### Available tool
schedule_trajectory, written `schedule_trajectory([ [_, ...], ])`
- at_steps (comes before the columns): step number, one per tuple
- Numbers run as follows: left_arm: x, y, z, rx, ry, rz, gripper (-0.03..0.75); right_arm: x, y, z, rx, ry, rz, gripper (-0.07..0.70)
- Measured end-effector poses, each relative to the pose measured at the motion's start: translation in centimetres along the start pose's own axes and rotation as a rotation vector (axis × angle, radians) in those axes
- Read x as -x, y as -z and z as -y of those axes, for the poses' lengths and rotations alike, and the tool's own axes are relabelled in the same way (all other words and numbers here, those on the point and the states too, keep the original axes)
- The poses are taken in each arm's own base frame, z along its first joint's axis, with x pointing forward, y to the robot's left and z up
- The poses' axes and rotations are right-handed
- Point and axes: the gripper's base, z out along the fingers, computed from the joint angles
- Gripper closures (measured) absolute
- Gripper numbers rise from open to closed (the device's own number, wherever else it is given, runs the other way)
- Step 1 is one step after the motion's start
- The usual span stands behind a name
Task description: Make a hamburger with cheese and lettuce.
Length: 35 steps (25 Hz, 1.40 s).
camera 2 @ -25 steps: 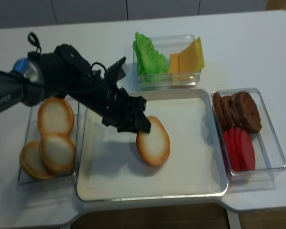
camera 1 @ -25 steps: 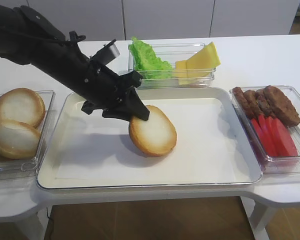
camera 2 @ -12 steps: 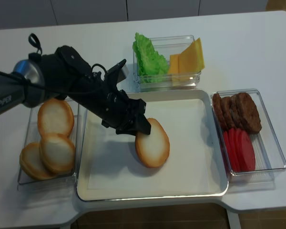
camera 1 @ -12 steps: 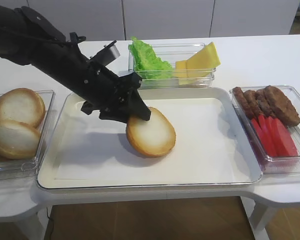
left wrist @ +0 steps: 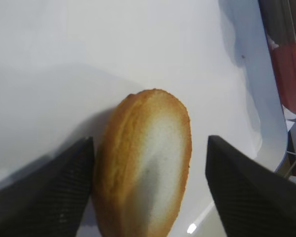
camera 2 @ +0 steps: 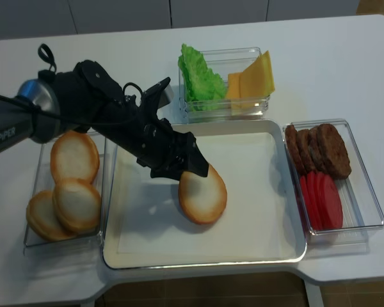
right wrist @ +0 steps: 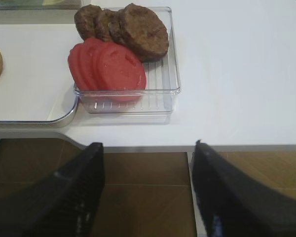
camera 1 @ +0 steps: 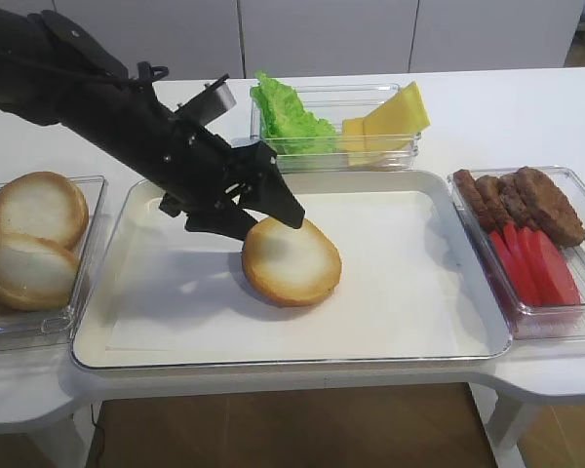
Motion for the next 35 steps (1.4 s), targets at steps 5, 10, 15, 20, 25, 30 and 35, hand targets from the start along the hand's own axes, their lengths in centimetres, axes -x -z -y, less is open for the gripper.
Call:
schedule_trajectory([
  [5, 0.5, 1.0, 0.7, 0.016, -0.063, 0.064, 0.116, 0.0, 0.0, 0.0, 0.000, 0.000, 0.000, 0.188],
  [10, 1.5, 2.9, 2.3, 0.027, -0.147, 0.125, 0.091, 0.0, 0.0, 0.0, 0.000, 0.000, 0.000, 0.188],
  [15, 2.1, 4.5, 2.9, 0.120, -0.179, 0.082, 0.090, 0.0, 0.0, 0.0, 0.000, 0.000, 0.000, 0.188],
  [20, 1.5, 7.9, 3.1, 0.355, -0.163, 0.036, 0.107, 0.0, 0.0, 0.0, 0.000, 0.000, 0.000, 0.188],
  [25, -0.1, 10.9, 2.5, 0.608, -0.117, -0.052, 0.179, 0.0, 0.0, 0.0, 0.000, 0.000, 0.000, 0.188],
  [30, -0.8, 13.5, 2.9, 0.680, -0.133, -0.023, 0.224, 0.0, 0.0, 0.0, 0.000, 0.000, 0.000, 0.188],
  [35, -1.1, 17.3, 0.7, 0.714, -0.037, 0.054, 0.230, 0.0, 0.0, 0.0, 0.000, 0.000, 0.000, 0.188],
])
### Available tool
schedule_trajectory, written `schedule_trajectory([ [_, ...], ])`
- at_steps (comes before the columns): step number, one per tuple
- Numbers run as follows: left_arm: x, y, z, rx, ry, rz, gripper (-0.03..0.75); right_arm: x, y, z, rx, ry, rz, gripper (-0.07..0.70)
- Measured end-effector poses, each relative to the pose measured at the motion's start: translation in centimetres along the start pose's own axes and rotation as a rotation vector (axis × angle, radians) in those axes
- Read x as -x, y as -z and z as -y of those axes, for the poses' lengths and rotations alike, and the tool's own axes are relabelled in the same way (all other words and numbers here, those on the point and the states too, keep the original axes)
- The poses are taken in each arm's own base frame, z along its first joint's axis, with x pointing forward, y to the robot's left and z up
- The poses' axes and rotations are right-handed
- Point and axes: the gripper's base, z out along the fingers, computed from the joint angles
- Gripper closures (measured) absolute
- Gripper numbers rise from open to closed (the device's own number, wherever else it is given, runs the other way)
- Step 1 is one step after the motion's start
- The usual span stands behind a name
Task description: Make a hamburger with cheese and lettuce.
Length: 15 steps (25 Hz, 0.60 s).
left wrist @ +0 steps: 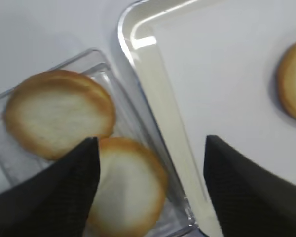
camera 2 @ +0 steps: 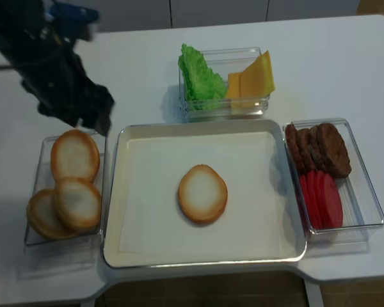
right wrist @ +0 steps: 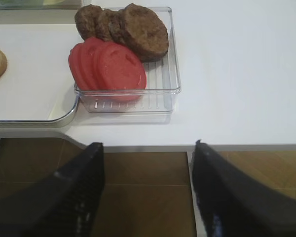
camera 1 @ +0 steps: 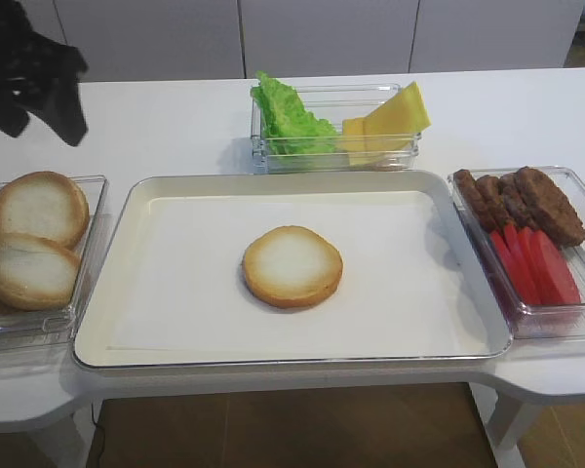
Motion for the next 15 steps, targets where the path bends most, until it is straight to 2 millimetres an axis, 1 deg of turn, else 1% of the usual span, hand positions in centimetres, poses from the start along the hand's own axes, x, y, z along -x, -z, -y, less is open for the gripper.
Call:
schedule_trajectory([
  [2, -0.3, 0.9, -2.1, 0.020, 0.052, 0.023, 0.232, 0.0, 0.0, 0.0, 0.000, 0.000, 0.000, 0.188],
  [4, -1.1, 2.3, -3.9, 0.045, 0.100, 0.056, 0.233, 0.0, 0.0, 0.0, 0.000, 0.000, 0.000, 0.188],
  [7, -3.2, 4.5, -6.0, 0.083, 0.181, 0.102, 0.235, 0.0, 0.0, 0.0, 0.000, 0.000, 0.000, 0.188],
  [10, -6.1, 6.0, -6.8, 0.114, 0.233, 0.119, 0.235, 0.0, 0.0, 0.0, 0.000, 0.000, 0.000, 0.188],
  [12, -8.1, 6.4, -6.8, 0.138, 0.247, 0.112, 0.235, 0.0, 0.0, 0.0, 0.000, 0.000, 0.000, 0.188],
  [15, -11.2, 7.1, -6.1, 0.165, 0.259, 0.119, 0.235, 0.0, 0.0, 0.0, 0.000, 0.000, 0.000, 0.188],
])
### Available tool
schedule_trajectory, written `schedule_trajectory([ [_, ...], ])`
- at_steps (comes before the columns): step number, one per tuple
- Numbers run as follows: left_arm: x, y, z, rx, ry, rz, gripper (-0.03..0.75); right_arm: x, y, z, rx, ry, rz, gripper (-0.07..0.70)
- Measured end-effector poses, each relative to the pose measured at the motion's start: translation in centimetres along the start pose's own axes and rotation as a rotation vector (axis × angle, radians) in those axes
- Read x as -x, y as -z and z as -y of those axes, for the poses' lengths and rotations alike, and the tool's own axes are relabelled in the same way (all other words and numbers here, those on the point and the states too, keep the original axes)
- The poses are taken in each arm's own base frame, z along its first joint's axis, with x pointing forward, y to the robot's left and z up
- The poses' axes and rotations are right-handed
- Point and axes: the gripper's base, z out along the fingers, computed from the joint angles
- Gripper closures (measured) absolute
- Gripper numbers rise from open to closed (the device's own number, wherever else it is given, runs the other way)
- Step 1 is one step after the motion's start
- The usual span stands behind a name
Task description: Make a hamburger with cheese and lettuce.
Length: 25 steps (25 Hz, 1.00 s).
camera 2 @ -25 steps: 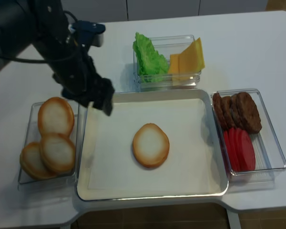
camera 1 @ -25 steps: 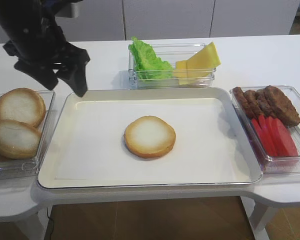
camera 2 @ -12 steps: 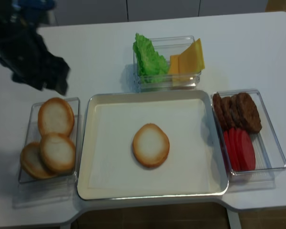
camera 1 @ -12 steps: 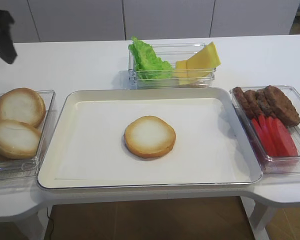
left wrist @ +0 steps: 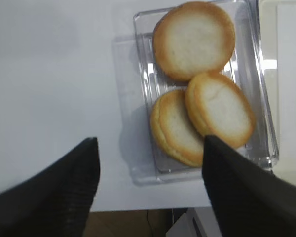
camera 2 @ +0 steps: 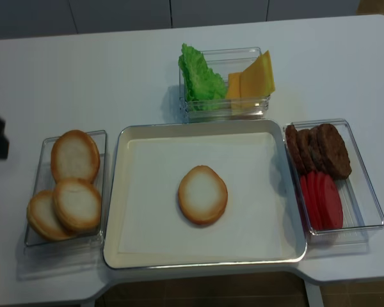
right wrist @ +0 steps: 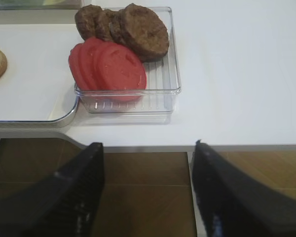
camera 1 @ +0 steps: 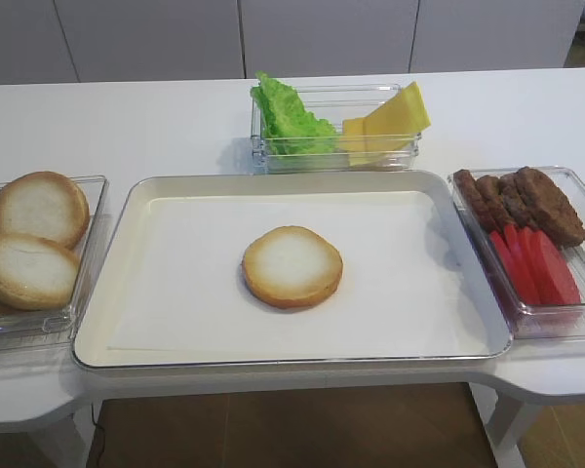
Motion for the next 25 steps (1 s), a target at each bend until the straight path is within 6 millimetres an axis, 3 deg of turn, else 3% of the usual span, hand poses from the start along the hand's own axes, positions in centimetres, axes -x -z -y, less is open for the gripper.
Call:
schedule_trajectory([
  [13, -13.2, 4.6, -0.2, 0.067, 0.073, 0.235, 0.235, 0.0, 0.0, 0.0, 0.000, 0.000, 0.000, 0.188],
  [19, -18.3, 4.9, 0.0, 0.064, 0.084, 0.364, 0.235, 0.0, 0.0, 0.0, 0.000, 0.000, 0.000, 0.188],
  [25, -22.0, 4.4, 0.3, 0.057, 0.090, 0.474, 0.235, 0.0, 0.0, 0.0, 0.000, 0.000, 0.000, 0.188],
])
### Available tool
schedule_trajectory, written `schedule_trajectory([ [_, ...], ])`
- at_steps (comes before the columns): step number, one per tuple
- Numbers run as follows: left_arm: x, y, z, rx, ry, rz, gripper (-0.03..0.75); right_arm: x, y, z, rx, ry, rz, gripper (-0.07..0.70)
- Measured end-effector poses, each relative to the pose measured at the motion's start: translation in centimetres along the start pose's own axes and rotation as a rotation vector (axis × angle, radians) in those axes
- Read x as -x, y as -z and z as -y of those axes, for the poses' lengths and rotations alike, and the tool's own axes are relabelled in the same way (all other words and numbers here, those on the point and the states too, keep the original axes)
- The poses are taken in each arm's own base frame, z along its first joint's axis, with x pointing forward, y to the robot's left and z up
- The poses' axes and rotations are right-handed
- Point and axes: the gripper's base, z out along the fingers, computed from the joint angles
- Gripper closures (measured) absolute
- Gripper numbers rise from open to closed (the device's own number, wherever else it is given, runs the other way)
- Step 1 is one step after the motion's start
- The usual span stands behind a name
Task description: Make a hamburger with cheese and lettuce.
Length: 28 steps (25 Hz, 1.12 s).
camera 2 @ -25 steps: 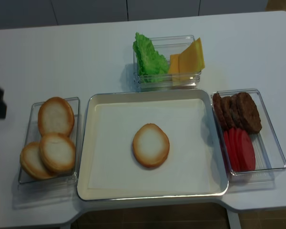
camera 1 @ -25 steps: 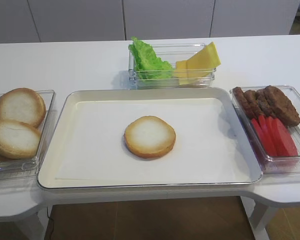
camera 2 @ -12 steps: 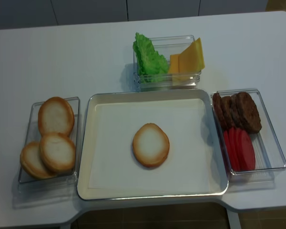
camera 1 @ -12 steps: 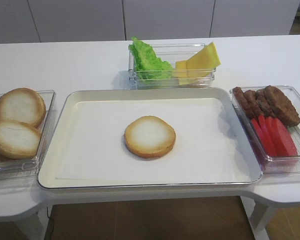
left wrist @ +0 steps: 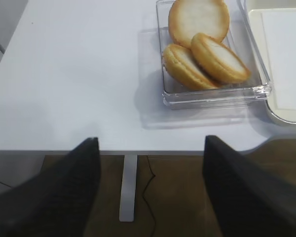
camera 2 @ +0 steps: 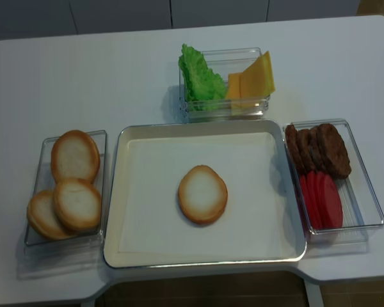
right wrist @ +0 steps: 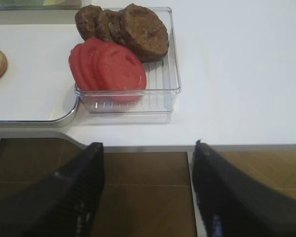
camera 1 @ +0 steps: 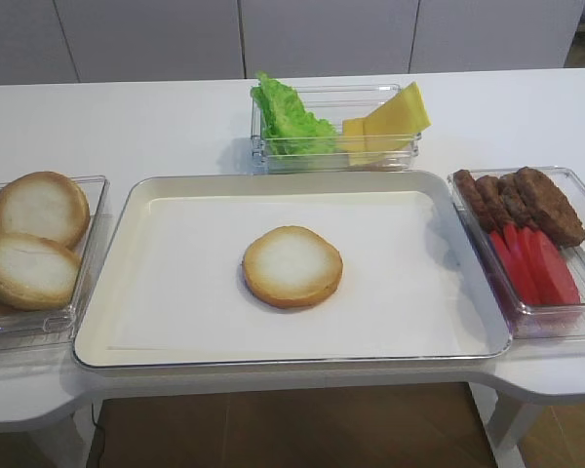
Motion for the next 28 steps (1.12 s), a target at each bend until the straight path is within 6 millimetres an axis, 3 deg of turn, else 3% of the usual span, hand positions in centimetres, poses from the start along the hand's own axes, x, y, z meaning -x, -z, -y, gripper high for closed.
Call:
schedule_trajectory([
  [5, -2.2, -0.2, 0.0, -0.008, 0.005, 0.039, 0.235, 0.0, 0.0, 0.0, 0.000, 0.000, 0.000, 0.188],
  [11, -3.4, -1.2, 0.1, -0.008, 0.003, 0.012, 0.235, 0.0, 0.0, 0.0, 0.000, 0.000, 0.000, 0.188],
  [28, -3.9, -2.0, 0.6, -0.054, -0.043, -0.022, 0.236, 0.0, 0.0, 0.0, 0.000, 0.000, 0.000, 0.188],
])
